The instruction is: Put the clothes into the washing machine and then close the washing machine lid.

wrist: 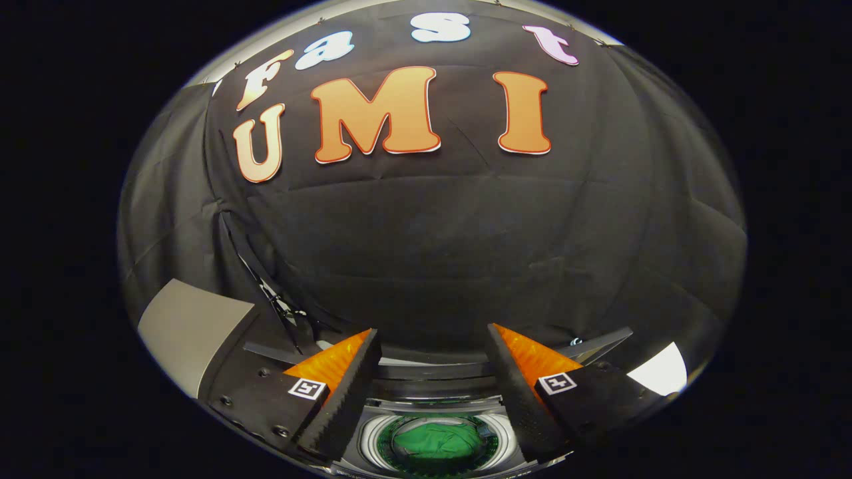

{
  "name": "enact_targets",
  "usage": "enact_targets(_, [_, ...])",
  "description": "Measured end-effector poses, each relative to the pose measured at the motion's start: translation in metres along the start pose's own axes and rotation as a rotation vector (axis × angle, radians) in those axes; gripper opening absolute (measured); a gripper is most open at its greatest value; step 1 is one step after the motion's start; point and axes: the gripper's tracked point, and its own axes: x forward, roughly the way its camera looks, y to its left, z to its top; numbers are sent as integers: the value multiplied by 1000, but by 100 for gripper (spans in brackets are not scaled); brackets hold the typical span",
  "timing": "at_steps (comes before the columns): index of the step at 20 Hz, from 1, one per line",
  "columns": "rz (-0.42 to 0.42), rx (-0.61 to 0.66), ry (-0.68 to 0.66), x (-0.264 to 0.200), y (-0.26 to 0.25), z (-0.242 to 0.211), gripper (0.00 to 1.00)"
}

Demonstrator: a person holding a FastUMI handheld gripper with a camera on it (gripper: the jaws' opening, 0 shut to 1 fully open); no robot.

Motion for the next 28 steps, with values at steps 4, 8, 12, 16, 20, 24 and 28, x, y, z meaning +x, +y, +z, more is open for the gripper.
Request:
enact_targets(4, [-4, 6, 6, -23, 0, -16, 100])
enact_targets(8, [-15, 5, 4, -47, 1, -39, 100])
enact_targets(12, [-37, 43, 104, -67, -9, -96, 100])
enact_targets(16, [-62, 155, 143, -77, -25, -123, 100])
enact_targets(20, [-104, 137, 101, -87, -48, -109, 98])
enact_targets(24, [-116, 150, 67, -93, -62, -97, 98])
enact_targets(28, [-122, 138, 19, -101, -72, -71, 98])
